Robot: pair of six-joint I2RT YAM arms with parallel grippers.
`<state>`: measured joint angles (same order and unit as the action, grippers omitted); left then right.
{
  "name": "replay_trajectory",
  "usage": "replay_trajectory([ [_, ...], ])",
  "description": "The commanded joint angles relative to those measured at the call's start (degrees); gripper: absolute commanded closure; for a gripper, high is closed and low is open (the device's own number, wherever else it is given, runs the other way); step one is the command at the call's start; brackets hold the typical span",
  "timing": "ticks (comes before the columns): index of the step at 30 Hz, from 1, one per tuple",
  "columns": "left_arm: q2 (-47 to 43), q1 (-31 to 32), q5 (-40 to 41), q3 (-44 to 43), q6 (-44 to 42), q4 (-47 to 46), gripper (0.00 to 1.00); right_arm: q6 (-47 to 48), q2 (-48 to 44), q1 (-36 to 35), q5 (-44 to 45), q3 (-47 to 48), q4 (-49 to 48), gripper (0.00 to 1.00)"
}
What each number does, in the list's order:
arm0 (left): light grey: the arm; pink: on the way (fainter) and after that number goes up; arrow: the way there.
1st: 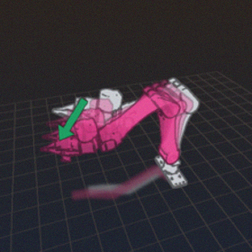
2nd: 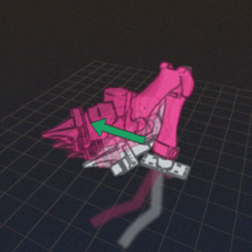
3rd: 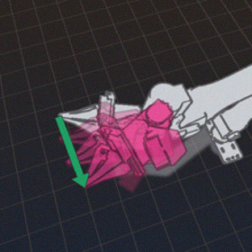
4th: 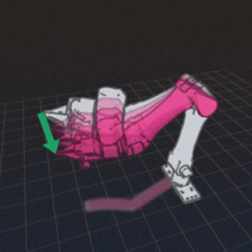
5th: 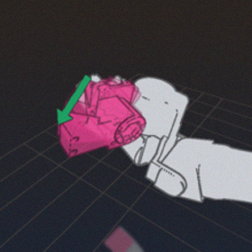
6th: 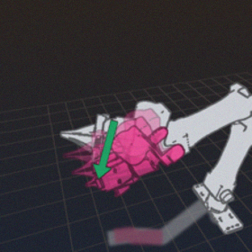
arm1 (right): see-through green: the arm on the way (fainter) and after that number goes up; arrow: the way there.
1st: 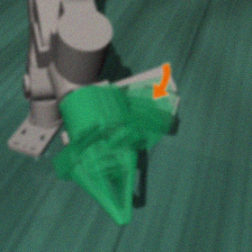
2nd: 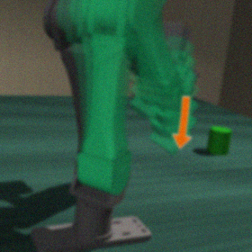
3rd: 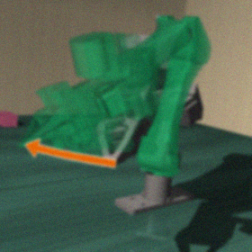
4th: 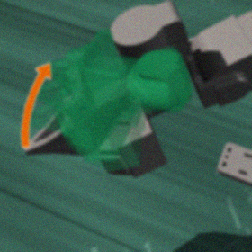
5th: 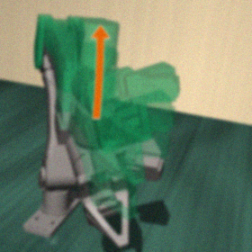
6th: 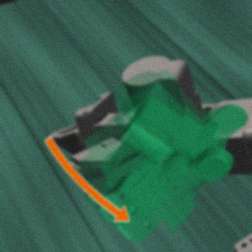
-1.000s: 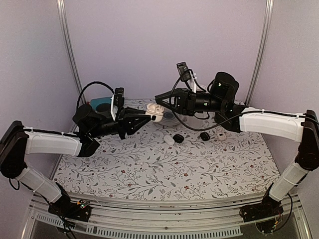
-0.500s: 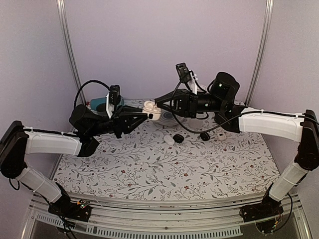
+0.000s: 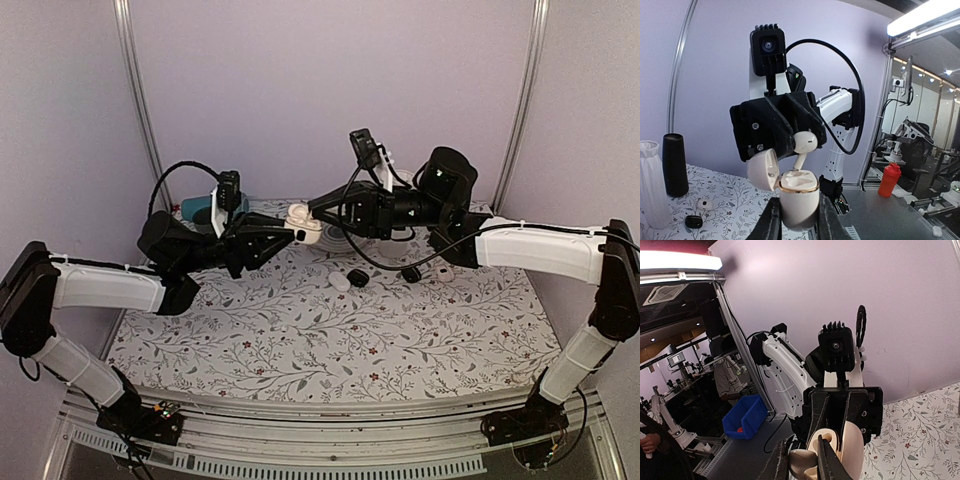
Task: Insert the wireless bluetooth earbuds into the charging case
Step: Insert the right earbud into the right side groove of the charging case.
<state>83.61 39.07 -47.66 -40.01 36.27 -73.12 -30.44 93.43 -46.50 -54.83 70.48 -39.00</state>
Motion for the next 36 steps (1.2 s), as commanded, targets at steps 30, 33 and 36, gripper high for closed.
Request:
replay_trajectory([
  [30,3.15,-1.42,2.17,0.75,2.59,-10.06,1.00,-0.50,5.27,-0.78,3.03,1.94,0.77,0.78],
  [33,3.77,-1.99,2.39,1.15,3.24,-11.39,1.00,-0.09,5.65,-0.70,5.66,2.17,3.27,0.79],
  [36,4.54,-2.60,2.40,1.34,3.94,-12.25,1.00,1.17,6.10,-0.42,7.38,2.48,5.13,0.80],
])
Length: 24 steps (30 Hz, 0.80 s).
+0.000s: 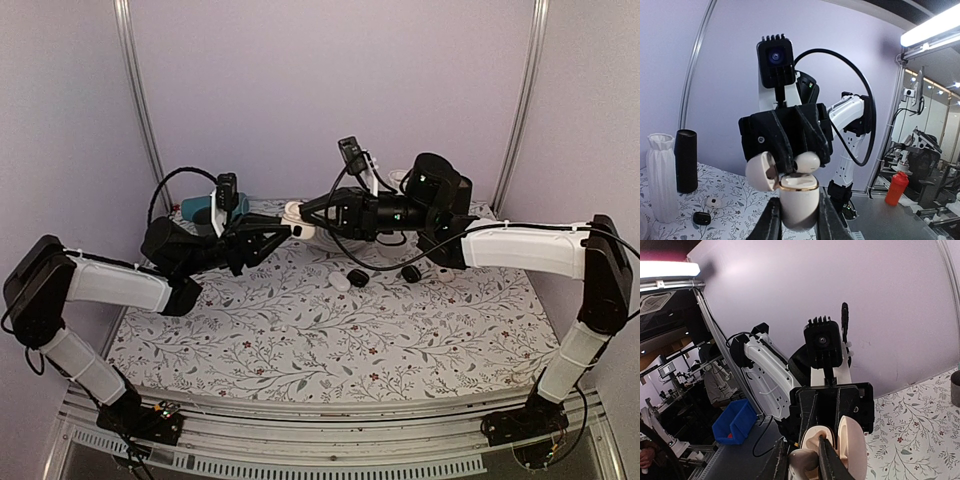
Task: Insert the wireless bluetooth earbuds into the charging case
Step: Insert the right earbud into the right side groove of the charging case.
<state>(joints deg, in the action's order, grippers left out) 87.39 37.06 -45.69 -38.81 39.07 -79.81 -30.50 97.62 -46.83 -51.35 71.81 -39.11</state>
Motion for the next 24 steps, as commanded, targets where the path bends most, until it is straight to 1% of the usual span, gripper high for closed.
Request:
replay_trajectory([
  [1,1.02,-0.77,0.42,0.06,1.11,-5.30,1.00,1.38,2.09,0.06,4.43,1.19,5.53,0.80],
  [8,2.33,-2.80,0.70,1.35,0.55,-4.93,1.00,0.47,3.19,1.18,7.17,1.35,6.64,0.80],
  [12,2.63,-2.98,-0.30,1.64,-0.56,-3.76,1.00,1.11,3.69,1.21,8.11,3.03,8.69,0.80],
  [16,3.44,-2.90,-1.09,1.80,-0.44,-4.76,1.00,2.14,4.19,0.95,8.18,4.41,10.60,0.80],
  [24,4.67,-1.89,-1.59,1.21,-0.13,-7.20,1.00,8.75,3.88,-1.50,13.75,8.49,21.06,0.79],
])
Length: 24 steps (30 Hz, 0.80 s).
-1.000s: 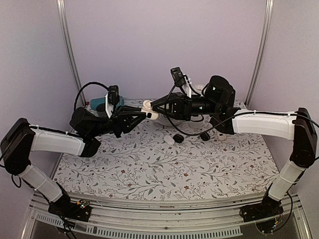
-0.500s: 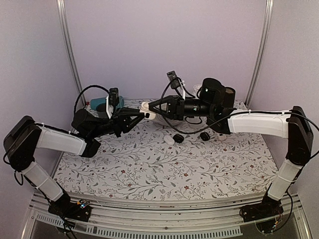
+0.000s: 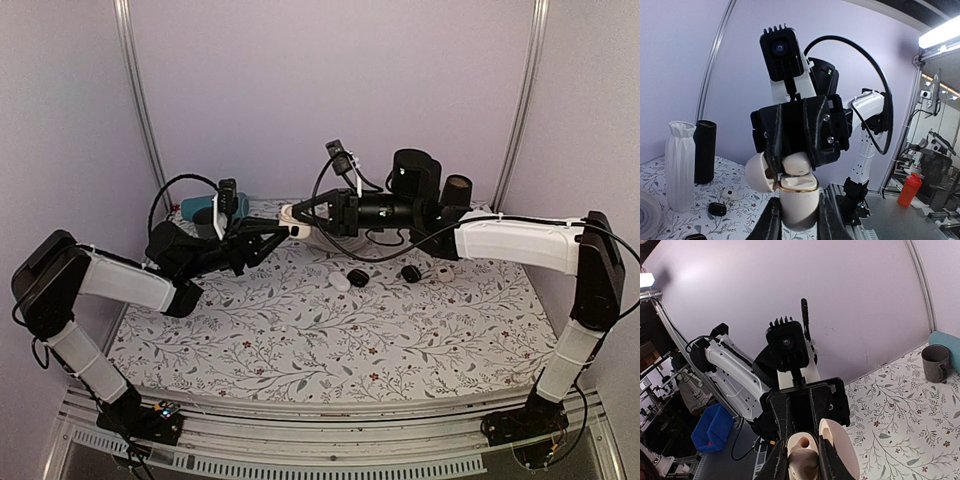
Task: Insert the wireless bluetooth earbuds into the charging case
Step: Insert the right earbud into the right side groove of the charging case.
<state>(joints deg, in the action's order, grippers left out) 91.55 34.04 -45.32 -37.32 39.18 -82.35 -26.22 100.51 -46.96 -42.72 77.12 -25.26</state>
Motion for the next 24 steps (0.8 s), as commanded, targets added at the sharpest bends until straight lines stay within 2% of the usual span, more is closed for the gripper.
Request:
replay_trajectory([
  [1,0.56,1.26,-1.96,-0.37,-0.29,-4.81,1.00,4.72,0.84,-1.41,5.82,3.43,8.10,0.78],
  [17,0.99,1.81,-0.82,0.93,-0.56,-9.96,1.00,8.35,-1.88,-2.39,10.09,4.54,14.64,0.66],
  [24,1.50,1.99,-0.75,0.91,-0.30,-10.81,1.00,9.04,-1.95,-2.44,13.60,6.63,17.79,0.66],
])
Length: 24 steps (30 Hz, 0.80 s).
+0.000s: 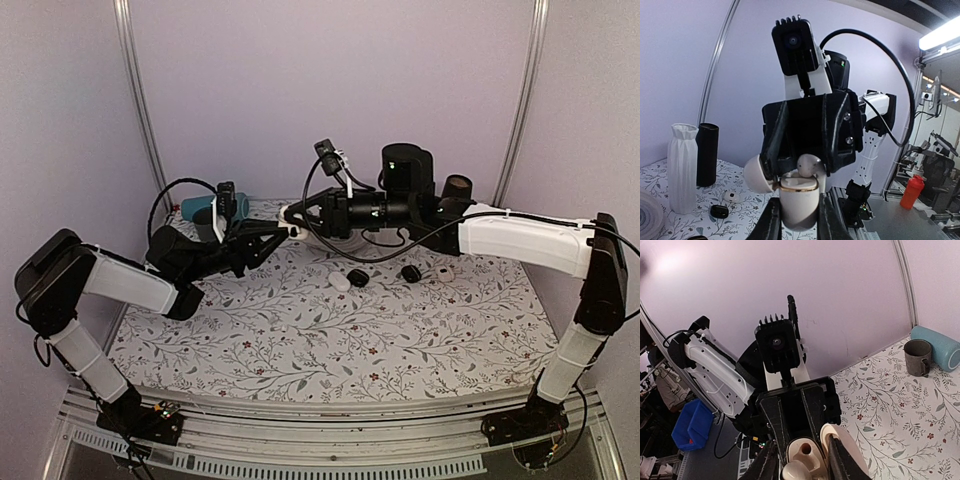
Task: Insert the wireless bluetooth earbuds into the charging case
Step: Insert the right earbud into the right side groove of the charging case.
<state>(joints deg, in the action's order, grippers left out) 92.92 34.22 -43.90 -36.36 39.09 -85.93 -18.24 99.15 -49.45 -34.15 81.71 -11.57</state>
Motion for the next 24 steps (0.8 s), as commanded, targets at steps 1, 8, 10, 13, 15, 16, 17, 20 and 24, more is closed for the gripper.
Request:
replay_trajectory([
  [1,0.15,1.82,-2.04,-0.03,-0.09,-7.39,1.00,0.88,-0.42,0.07,6.07,2.46,4.96,0.67],
  [8,-0.41,1.82,-0.97,0.67,-0.92,-6.23,1.00,0.86,-0.26,0.06,8.30,3.01,7.07,0.71],
  [10,-0.55,1.82,-0.61,0.76,-1.22,-5.71,1.00,0.59,-0.21,0.03,8.76,3.22,7.54,0.72],
  [13,-0.51,1.82,-0.54,0.76,-1.25,-5.56,1.00,0.75,-0.28,0.10,9.61,3.43,8.51,0.75],
  [15,-0.38,1.77,-1.03,0.68,-0.98,-5.63,1.00,0.96,-0.35,0.05,9.95,3.63,9.07,0.76],
  [16,-0.30,1.81,-1.09,0.68,-0.87,-5.65,1.00,1.16,-0.48,0.06,10.25,3.63,9.15,0.77],
  [17,-0.29,1.82,-1.10,0.68,-0.71,-5.68,1.00,1.14,-0.50,0.13,10.42,3.70,9.27,0.78],
  [20,-0.20,1.82,-0.79,0.76,-0.67,-5.93,1.00,0.99,-0.41,0.06,10.59,4.17,9.24,0.80],
  [24,0.08,1.90,-0.27,0.44,-0.32,-6.31,1.00,0.02,0.45,0.00,10.82,4.93,9.03,0.87],
])
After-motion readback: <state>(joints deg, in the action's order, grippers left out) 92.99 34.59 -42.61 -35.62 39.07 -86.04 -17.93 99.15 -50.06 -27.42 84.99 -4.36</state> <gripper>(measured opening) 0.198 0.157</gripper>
